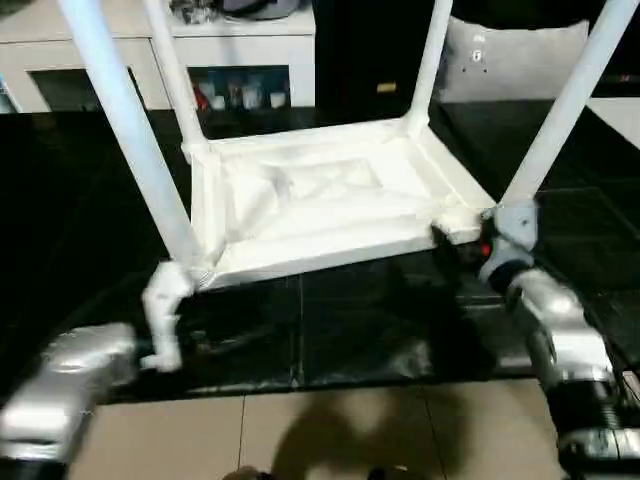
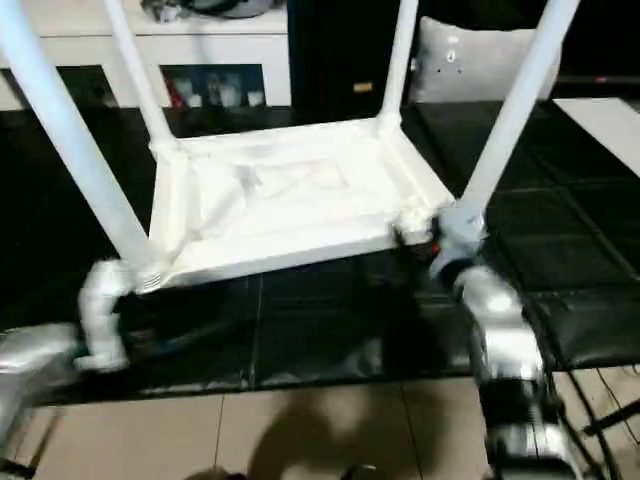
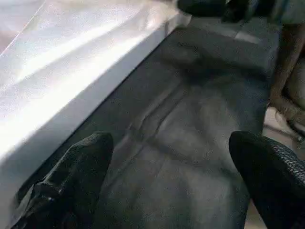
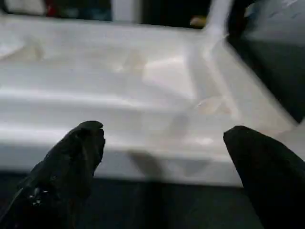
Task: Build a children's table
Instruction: Rotate table base
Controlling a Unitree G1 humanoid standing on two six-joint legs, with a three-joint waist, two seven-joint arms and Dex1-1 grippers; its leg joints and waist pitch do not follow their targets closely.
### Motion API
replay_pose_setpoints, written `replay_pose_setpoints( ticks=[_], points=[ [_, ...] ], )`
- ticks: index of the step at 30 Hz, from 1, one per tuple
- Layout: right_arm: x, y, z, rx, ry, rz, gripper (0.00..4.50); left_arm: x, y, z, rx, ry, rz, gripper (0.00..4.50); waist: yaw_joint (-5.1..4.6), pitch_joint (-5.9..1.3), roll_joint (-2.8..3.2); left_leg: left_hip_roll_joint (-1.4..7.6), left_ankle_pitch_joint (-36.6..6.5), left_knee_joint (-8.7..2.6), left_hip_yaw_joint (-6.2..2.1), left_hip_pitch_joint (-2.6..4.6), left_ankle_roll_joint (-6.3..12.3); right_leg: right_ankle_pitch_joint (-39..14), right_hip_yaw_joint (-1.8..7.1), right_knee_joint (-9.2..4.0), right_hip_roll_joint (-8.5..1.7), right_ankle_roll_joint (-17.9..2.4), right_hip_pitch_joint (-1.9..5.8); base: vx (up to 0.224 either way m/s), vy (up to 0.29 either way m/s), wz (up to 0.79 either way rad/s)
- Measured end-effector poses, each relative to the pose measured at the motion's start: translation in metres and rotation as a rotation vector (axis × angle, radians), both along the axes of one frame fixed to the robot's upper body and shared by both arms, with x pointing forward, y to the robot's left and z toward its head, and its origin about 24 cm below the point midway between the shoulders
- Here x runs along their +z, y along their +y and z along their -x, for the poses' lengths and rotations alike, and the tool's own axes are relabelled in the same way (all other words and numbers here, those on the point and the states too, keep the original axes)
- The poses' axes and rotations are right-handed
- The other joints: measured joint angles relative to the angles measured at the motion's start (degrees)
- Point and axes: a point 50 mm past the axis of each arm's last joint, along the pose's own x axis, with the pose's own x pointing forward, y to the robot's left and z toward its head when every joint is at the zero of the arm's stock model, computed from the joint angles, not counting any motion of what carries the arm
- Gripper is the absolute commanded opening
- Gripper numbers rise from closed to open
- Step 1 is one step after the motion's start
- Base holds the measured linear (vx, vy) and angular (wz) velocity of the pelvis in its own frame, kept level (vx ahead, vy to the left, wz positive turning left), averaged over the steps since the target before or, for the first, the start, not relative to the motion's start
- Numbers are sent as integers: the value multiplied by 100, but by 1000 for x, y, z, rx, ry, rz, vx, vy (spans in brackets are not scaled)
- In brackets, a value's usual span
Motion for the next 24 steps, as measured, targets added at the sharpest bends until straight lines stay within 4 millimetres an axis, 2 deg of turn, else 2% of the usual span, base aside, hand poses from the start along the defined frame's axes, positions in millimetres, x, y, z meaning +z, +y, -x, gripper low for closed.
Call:
replay_pose_setpoints(
  ticks=[3,5,7,13,18,21,24],
  points=[
    [-3,6,4,51,29,8,450,0,17,7,-2,65,-40,445,8,-4,-18,0,0,-2,0,2,0,0,5,2,4,0,0,0,0,0],
    [-4,5,7,62,47,12,450,3,34,13,23,105,-78,445,15,-4,-18,0,0,-4,0,5,0,0,5,2,4,0,1,0,0,0],
    [-6,3,9,62,64,16,450,7,42,13,39,107,-87,445,36,-5,-19,-2,0,-3,0,9,-1,0,7,2,2,0,6,0,0,0],
    [-11,8,13,76,100,31,450,25,70,-3,205,-36,-116,445,19,-7,-28,-4,0,-3,-1,68,-2,-2,10,-3,1,2,56,0,0,0],
    [-19,17,15,77,149,38,450,44,58,-31,238,-165,-12,445,29,-9,-42,-8,0,-2,-1,83,-2,-2,12,-3,-1,3,72,0,0,0],
    [-24,20,15,78,174,84,450,44,47,-47,287,-195,57,445,27,-10,-46,-11,0,0,-1,82,-2,-2,17,-3,-2,3,72,0,0,0],
    [-30,22,12,48,195,103,450,41,27,-66,299,-215,124,445,33,-10,-54,-12,1,0,-1,75,-2,-2,17,-2,-2,3,69,0,0,0]
  ],
)
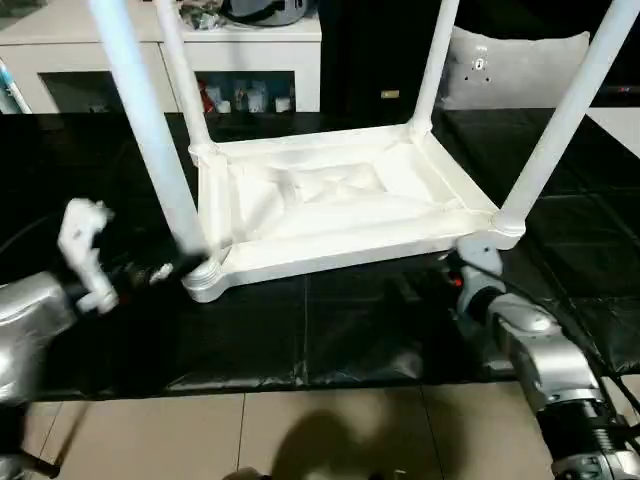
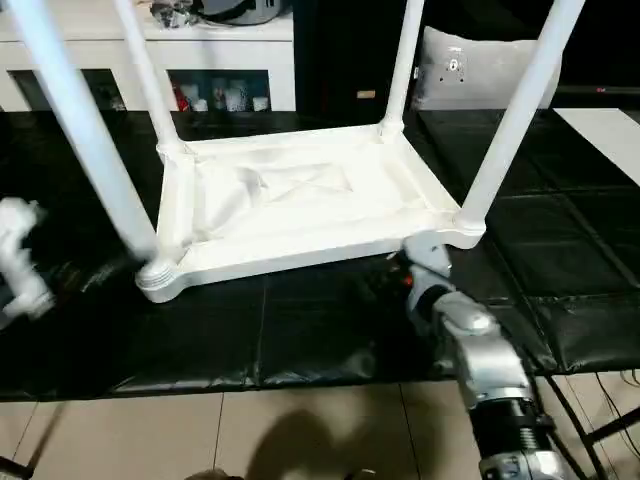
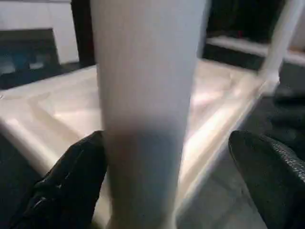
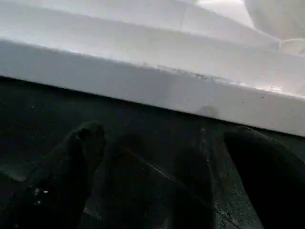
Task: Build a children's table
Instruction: Rotate table base
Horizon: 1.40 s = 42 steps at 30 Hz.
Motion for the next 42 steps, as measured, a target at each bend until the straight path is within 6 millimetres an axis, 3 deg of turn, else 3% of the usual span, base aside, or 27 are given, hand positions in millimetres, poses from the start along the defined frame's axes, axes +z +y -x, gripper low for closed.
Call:
replay_pose_setpoints(
  ticks=[3,8,13,17,25,28,42],
  points=[
    [0,3,-8,-36,-5,14,450,1,-21,-11,-47,-19,39,445,-6,0,0,0,0,-1,1,-13,0,2,0,0,-1,-3,-11,0,0,0],
    [2,3,-20,-80,-10,4,450,5,-46,-19,-153,-9,100,445,65,0,0,1,-2,-10,1,-23,-2,2,-3,3,-1,-3,-24,0,0,0],
    [-3,6,-24,-88,0,-3,450,6,-68,-15,-339,23,96,445,80,0,1,0,-2,-11,3,-23,-2,2,-3,2,-1,-4,-23,0,0,0],
    [-9,3,-26,-100,21,0,450,7,-83,1,-489,69,89,445,12,0,1,1,-4,-11,5,-21,-5,4,-1,4,-1,-8,-25,0,0,0],
    [-9,13,-28,-50,1,0,450,10,-144,26,-786,110,178,445,-146,2,3,10,-3,-10,11,-17,-5,10,1,7,8,-16,-32,0,0,0],
    [-6,20,-30,-5,-14,-4,450,10,-154,29,-818,116,198,445,-208,2,3,15,-3,-11,11,-17,-5,9,0,7,12,-16,-34,0,0,0],
    [-1,30,-28,133,-64,-26,450,10,-190,36,-864,107,267,445,-239,2,4,12,-4,-11,11,-23,-5,9,-2,0,10,-15,-34,0,0,0]
  ],
)
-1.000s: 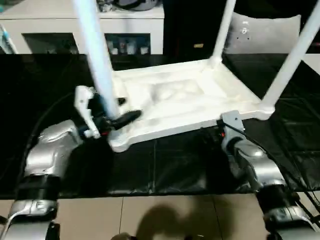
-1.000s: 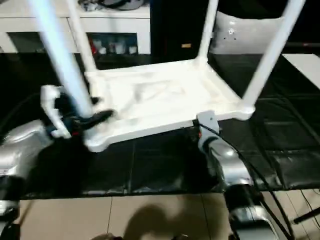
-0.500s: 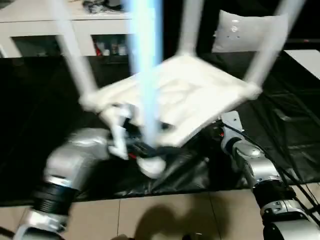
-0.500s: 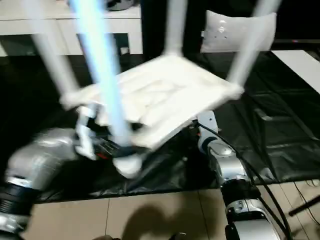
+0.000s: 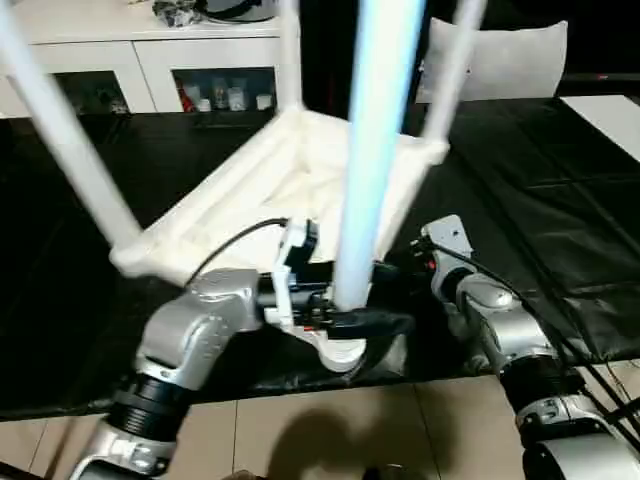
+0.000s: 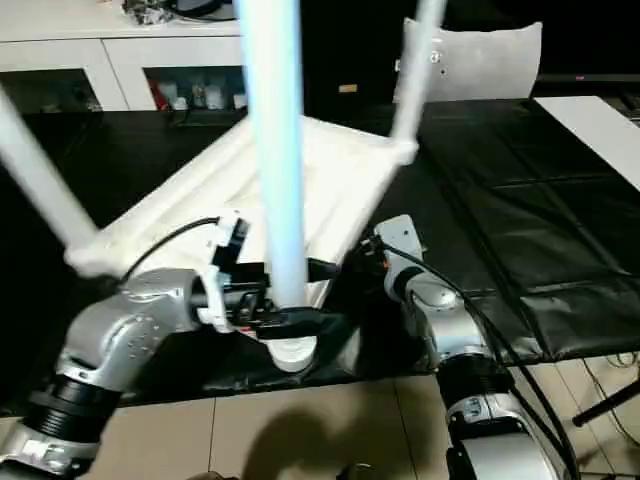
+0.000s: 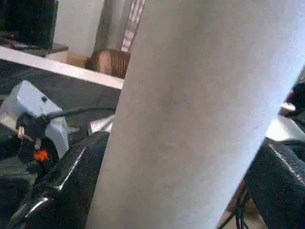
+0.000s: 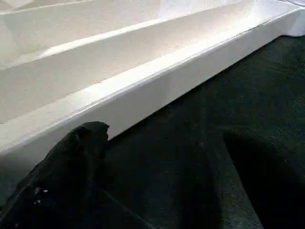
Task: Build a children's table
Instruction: Rotate table base
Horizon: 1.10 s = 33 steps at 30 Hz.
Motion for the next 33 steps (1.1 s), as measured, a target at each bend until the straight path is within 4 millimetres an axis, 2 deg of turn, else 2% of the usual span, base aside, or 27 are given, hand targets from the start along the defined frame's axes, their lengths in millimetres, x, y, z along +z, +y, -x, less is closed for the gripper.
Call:
replay_pose_setpoints(
  ticks=[7,15,22,27,33],
  points=[
    [0,5,1,26,-24,6,450,13,-22,-5,46,-78,64,445,-59,0,0,0,0,1,-1,1,0,0,-4,0,0,0,1,0,0,0],
    [1,5,2,59,-23,-9,450,16,-30,-7,79,-96,102,445,-70,0,0,1,-1,1,-2,-8,1,-1,-7,-3,-1,1,-2,0,0,0],
    [1,0,2,23,-31,4,450,18,-39,-24,227,-152,61,445,-67,0,0,0,0,1,-3,-8,1,-1,-9,-5,-2,2,-1,0,0,0],
    [1,-13,6,-22,-47,13,450,20,-43,-39,356,-224,6,445,-39,-1,0,-2,0,2,-6,-8,2,-2,-13,-6,-5,3,1,0,0,0],
    [6,-38,19,-59,-83,9,450,15,-40,-38,350,-231,-6,445,22,-2,3,-1,0,2,-9,-12,2,-5,-18,-9,-5,8,0,0,0,0]
  ],
)
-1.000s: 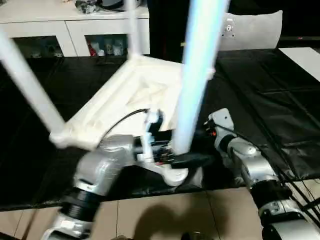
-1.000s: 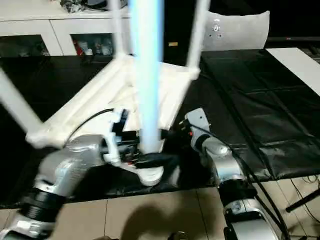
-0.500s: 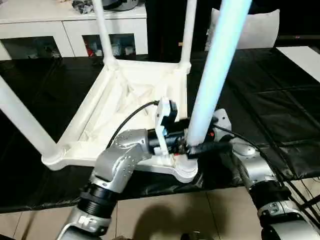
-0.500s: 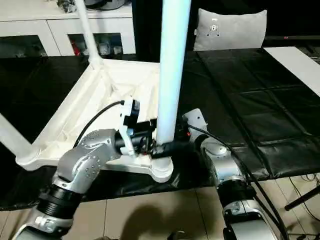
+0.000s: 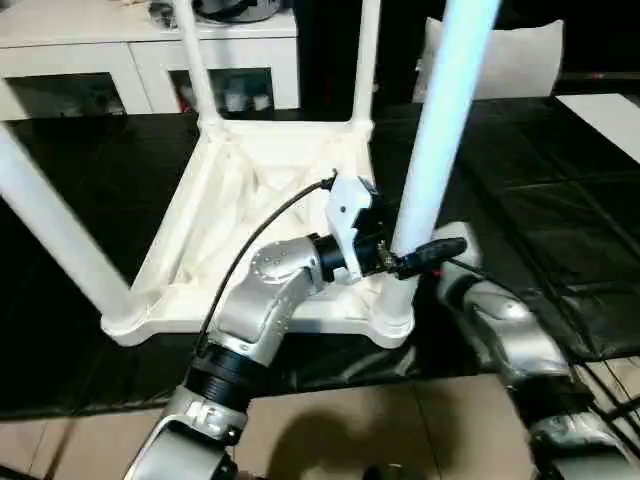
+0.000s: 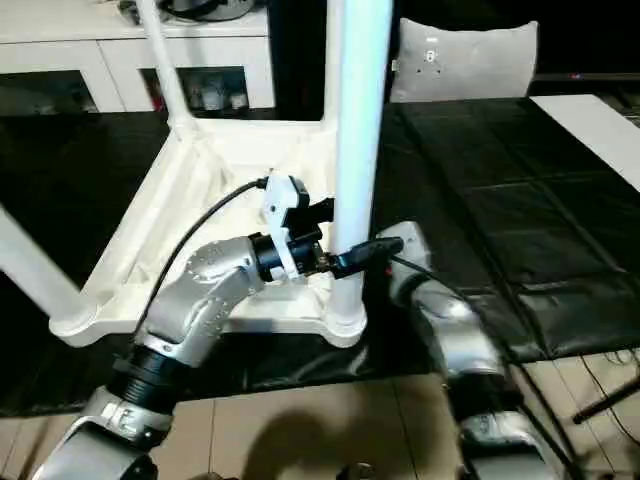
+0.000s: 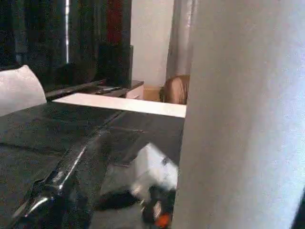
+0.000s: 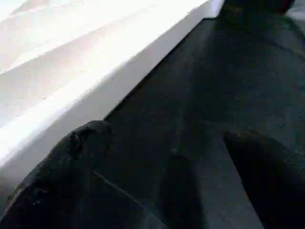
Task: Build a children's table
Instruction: Rotate table base
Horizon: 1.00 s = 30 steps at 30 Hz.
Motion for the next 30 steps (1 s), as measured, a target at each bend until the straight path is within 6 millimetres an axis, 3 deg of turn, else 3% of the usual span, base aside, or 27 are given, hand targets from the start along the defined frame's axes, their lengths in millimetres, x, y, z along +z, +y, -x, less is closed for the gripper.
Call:
replay_pose_setpoints(
  ticks=[7,11,12,15,16,22,30],
  points=[
    [13,-13,15,56,-23,-47,450,-22,29,4,-72,51,-96,445,11,-1,5,1,0,-1,-4,-7,0,0,-5,0,1,1,-7,0,0,0],
    [27,-22,26,197,-24,-24,450,-37,59,1,-98,71,-235,445,47,-4,54,-4,-1,-2,-7,-9,1,-2,-3,-6,-3,4,-4,0,0,0],
    [29,-25,30,226,-12,-15,450,-40,67,0,-112,82,-268,418,57,-4,53,-3,-1,-2,-9,-11,1,-3,-5,-6,-3,5,-5,0,0,0],
    [32,-29,37,281,8,-7,450,-46,81,0,-139,98,-343,405,96,-4,53,-3,-1,-2,-11,-17,1,-4,-6,-6,-3,7,-7,0,0,0],
    [31,-30,39,302,20,-9,450,-47,82,-1,-158,86,-377,374,116,-3,53,-4,-1,-2,-11,-18,1,-4,-6,-7,-3,7,-7,0,0,0],
    [37,-29,48,438,54,5,450,-54,89,-2,-240,62,-529,325,212,-3,56,-4,-1,-3,-10,-16,1,-4,-4,-6,-4,7,-7,0,0,0],
    [44,-31,60,519,74,42,450,-63,85,2,-273,70,-620,255,223,-4,56,-3,-1,-10,-10,-16,1,-9,-6,-6,-4,14,-7,0,0,0]
  ],
)
